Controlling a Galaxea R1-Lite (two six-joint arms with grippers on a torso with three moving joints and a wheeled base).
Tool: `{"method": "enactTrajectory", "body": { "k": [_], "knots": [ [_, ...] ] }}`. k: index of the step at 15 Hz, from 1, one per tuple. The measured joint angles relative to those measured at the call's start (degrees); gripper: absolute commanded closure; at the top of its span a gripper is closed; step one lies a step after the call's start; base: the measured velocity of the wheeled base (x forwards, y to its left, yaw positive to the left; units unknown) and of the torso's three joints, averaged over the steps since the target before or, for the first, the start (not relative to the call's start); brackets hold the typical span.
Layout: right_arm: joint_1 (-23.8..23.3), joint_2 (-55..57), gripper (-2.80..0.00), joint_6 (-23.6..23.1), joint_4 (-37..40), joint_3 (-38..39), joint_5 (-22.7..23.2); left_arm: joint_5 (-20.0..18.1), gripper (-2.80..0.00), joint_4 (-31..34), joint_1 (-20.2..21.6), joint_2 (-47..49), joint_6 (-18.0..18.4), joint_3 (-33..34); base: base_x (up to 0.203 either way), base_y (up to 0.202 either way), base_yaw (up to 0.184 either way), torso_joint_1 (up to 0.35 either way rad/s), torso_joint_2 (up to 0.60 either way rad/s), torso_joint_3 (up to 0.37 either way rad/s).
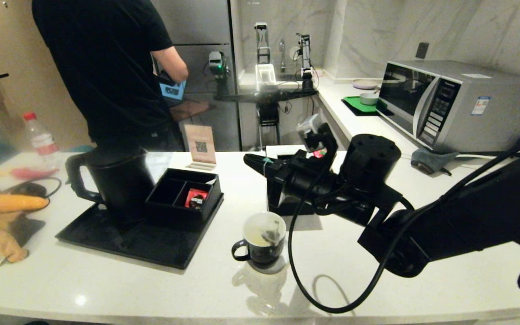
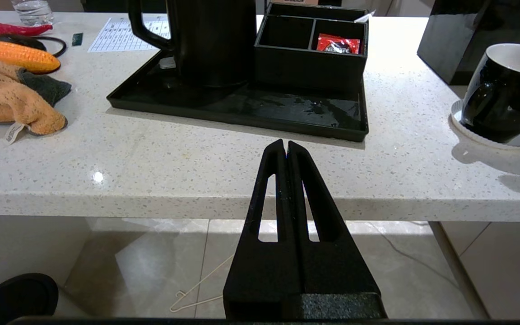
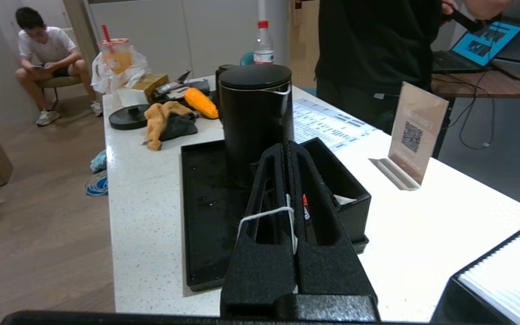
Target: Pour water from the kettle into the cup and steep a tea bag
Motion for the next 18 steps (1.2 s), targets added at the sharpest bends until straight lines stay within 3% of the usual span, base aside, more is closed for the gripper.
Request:
{"method": "enactTrajectory", "body": {
  "k": [18],
  "knots": [
    [-0.71, 2.61, 0.0, 0.0, 4.79, -7.28, 0.17, -0.01, 0.0, 0.0, 0.0, -0.02, 0.0, 0.0, 0.0, 0.0, 0.0, 0.0, 0.0, 0.0]
  ]
}}
